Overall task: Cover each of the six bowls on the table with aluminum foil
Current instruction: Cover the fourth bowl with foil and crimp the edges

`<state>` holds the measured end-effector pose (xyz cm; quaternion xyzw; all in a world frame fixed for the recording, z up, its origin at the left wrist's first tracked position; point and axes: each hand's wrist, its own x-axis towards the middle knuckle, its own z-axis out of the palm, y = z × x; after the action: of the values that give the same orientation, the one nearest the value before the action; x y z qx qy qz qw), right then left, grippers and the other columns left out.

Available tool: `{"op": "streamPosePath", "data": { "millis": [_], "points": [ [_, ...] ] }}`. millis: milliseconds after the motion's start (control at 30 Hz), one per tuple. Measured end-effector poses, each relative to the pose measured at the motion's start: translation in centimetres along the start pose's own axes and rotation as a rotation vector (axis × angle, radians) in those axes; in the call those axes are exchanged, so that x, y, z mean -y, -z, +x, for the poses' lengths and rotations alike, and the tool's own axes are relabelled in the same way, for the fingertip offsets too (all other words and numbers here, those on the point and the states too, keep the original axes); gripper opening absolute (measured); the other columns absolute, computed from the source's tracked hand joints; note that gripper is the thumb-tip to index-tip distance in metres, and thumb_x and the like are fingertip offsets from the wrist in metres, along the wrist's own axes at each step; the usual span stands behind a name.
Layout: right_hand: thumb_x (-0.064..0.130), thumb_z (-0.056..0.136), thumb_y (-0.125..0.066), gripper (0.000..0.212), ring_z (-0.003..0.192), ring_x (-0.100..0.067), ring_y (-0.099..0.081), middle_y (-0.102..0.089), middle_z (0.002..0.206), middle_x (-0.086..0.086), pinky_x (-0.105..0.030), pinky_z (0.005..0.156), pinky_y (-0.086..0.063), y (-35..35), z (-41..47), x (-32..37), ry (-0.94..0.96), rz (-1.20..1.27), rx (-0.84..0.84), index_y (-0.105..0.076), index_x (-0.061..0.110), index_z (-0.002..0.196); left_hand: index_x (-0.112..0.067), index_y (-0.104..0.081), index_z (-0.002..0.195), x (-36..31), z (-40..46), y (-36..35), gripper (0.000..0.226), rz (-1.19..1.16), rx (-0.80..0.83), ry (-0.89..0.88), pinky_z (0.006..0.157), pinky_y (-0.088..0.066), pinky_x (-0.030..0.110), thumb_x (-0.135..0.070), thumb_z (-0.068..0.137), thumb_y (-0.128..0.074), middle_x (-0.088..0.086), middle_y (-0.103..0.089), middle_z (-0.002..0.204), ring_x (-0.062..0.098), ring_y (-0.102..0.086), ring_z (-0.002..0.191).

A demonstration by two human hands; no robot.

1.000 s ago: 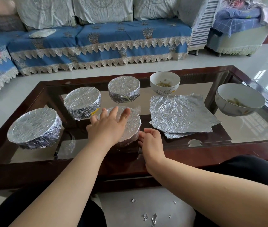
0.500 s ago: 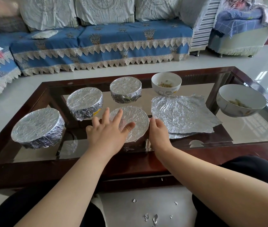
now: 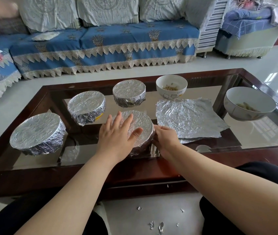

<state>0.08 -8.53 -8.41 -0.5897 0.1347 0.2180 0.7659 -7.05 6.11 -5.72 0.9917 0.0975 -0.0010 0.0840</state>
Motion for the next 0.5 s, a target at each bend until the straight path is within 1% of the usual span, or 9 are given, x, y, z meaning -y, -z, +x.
{"op": "streamPosePath", "data": {
  "millis": [100,167,233,300,367,433,500],
  "points": [
    [0.003,0.089,-0.063,0.006,0.052,-0.015,-0.057,-0.063,0.066,-0.008,-0.025,0.051,-0.054,-0.22,0.05,-0.18,0.011,-0.03,-0.015,-0.064,0.006,0.085,-0.041,-0.003,0.157,0.07,-0.07,-0.2,0.099,0.0,-0.023,0.001,0.122,-0.002,0.049,-0.083,0.069,0.014,0.002,0.0,0.167,0.029,0.006,0.153],
    [-0.001,0.088,-0.061,0.008,0.06,-0.02,-0.06,-0.066,0.073,-0.011,-0.035,0.064,-0.056,-0.34,0.28,-0.5,0.034,-0.087,-0.048,-0.065,0.005,0.092,-0.041,-0.005,0.157,0.03,-0.09,-0.27,0.098,-0.002,-0.038,0.002,0.122,-0.003,0.049,-0.083,0.07,0.014,0.002,-0.002,0.167,0.029,0.005,0.153],
    [0.0,0.089,-0.059,0.01,0.069,-0.024,-0.062,-0.069,0.079,-0.013,-0.043,0.077,-0.057,-0.44,0.6,-0.76,0.05,-0.139,-0.07,-0.066,0.006,0.091,-0.041,-0.006,0.157,-0.05,-0.1,-0.34,0.099,-0.007,-0.049,0.009,0.122,-0.005,0.049,-0.083,0.07,0.014,0.002,-0.003,0.167,0.03,0.004,0.153],
    [0.005,0.092,-0.057,0.012,0.074,-0.025,-0.064,-0.071,0.085,-0.014,-0.047,0.082,-0.057,-0.49,0.78,-0.88,0.043,-0.181,-0.078,-0.066,0.01,0.087,-0.04,-0.007,0.157,-0.12,-0.12,-0.38,0.1,-0.019,-0.062,0.021,0.122,-0.006,0.049,-0.083,0.069,0.013,0.002,-0.003,0.167,0.031,0.003,0.153],
    [0.011,0.096,-0.053,0.015,0.073,-0.023,-0.063,-0.069,0.086,-0.014,-0.044,0.08,-0.057,-0.42,0.94,-0.83,0.019,-0.158,-0.083,-0.065,0.012,0.087,-0.038,-0.008,0.158,-0.2,-0.1,-0.39,0.101,-0.034,-0.079,0.032,0.121,-0.008,0.049,-0.083,0.069,0.013,0.004,-0.004,0.167,0.032,0.002,0.153],
    [0.015,0.1,-0.047,0.019,0.067,-0.019,-0.062,-0.066,0.082,-0.009,-0.035,0.068,-0.058,-0.3,0.81,-0.51,-0.005,-0.087,-0.056,-0.064,0.011,0.094,-0.036,-0.01,0.158,-0.31,-0.09,-0.43,0.103,-0.061,-0.098,0.047,0.121,-0.01,0.048,-0.082,0.069,0.012,0.004,-0.005,0.167,0.032,0.001,0.153],
    [0.027,0.102,-0.042,0.028,0.064,-0.016,-0.063,-0.066,0.078,-0.006,-0.027,0.059,-0.055,-0.1,0.57,-0.19,-0.016,-0.052,0.001,-0.063,0.008,0.101,-0.035,-0.011,0.158,-0.37,-0.15,-0.5,0.104,-0.094,-0.119,0.058,0.12,-0.011,0.048,-0.083,0.068,0.012,0.004,-0.006,0.167,0.03,0.0,0.153]
  ]
}}
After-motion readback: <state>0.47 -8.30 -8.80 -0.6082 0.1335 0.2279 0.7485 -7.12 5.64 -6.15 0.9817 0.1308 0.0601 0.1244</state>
